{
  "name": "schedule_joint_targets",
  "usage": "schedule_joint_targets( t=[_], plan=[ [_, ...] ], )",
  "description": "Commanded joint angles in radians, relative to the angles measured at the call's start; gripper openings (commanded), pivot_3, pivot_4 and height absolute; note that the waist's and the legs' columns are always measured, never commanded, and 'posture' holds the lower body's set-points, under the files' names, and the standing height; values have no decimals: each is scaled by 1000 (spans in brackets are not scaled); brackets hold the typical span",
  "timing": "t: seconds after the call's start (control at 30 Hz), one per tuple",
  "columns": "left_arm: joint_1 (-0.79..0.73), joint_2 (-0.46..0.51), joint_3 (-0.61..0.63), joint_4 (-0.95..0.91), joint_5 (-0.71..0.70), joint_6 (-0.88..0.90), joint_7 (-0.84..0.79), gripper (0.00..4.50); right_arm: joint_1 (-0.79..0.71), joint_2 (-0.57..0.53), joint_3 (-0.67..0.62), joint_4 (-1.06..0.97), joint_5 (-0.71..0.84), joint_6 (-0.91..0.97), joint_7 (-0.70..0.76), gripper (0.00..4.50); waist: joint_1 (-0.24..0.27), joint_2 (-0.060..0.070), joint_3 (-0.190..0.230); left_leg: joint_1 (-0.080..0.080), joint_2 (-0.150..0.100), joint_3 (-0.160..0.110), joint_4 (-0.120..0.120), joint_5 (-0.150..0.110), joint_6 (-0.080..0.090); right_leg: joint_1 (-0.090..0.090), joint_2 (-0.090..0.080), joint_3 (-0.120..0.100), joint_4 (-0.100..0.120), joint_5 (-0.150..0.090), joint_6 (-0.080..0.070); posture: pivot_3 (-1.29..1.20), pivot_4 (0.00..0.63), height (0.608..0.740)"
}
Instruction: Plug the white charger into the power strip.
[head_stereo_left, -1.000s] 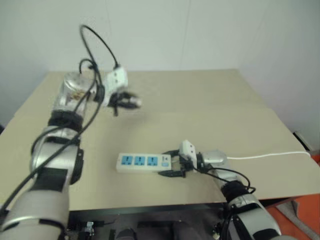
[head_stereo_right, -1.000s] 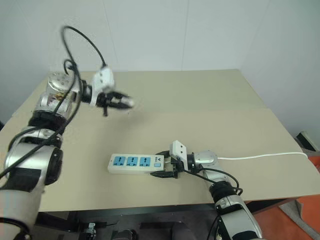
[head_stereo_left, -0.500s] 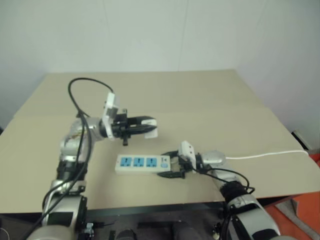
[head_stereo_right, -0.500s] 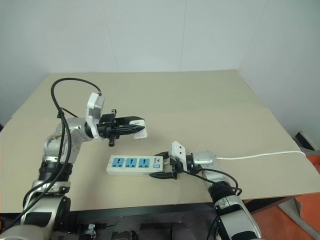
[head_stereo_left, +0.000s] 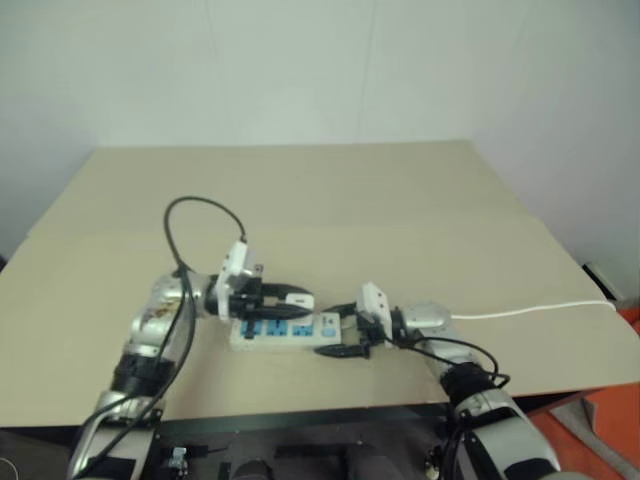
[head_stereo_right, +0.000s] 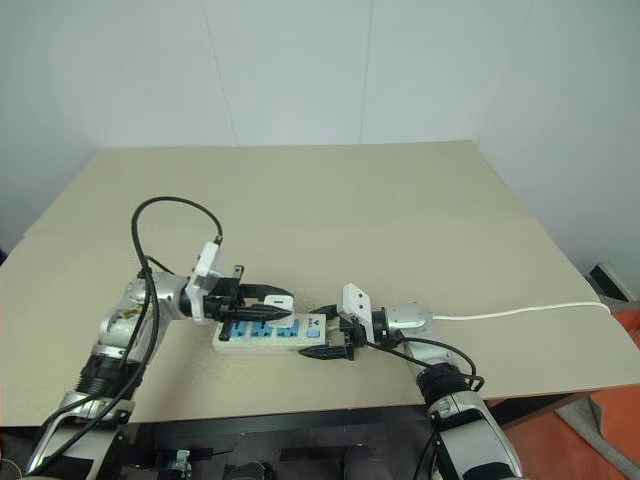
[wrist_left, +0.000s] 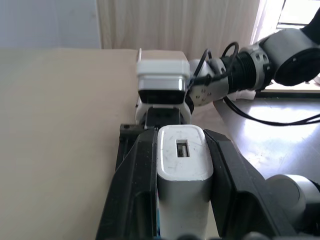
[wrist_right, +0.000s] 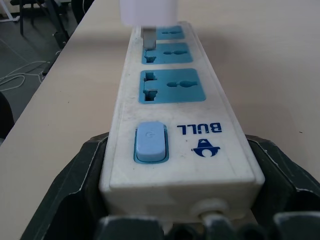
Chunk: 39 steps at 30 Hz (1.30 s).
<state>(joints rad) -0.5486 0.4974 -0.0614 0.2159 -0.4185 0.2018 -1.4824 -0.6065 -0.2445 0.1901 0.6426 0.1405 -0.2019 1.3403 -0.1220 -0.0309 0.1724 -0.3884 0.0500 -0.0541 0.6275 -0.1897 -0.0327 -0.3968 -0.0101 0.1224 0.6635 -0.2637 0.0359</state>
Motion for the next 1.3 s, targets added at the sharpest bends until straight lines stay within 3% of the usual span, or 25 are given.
schedule_joint_targets(
  t=[0.03,0.77,1.3],
  plan=[
    [-6,-9,0,3,-1,-40,6,1024,-2,15,9,-13,13,8,2,3406,0,0,0,0,0,0,0,0,0,0,0,0,0,0,0,0,150,740],
    [14,-28,-16,22,10,-85,15,1024,1,15,9,-16,14,8,-2,3406,0,0,0,0,0,0,0,0,0,0,0,0,0,0,0,0,150,740],
    [22,-48,-60,132,67,-174,9,1024,-6,13,7,-12,14,13,-1,3406,1,0,0,4,0,0,0,0,0,5,0,0,-1,0,0,0,150,740]
  ],
)
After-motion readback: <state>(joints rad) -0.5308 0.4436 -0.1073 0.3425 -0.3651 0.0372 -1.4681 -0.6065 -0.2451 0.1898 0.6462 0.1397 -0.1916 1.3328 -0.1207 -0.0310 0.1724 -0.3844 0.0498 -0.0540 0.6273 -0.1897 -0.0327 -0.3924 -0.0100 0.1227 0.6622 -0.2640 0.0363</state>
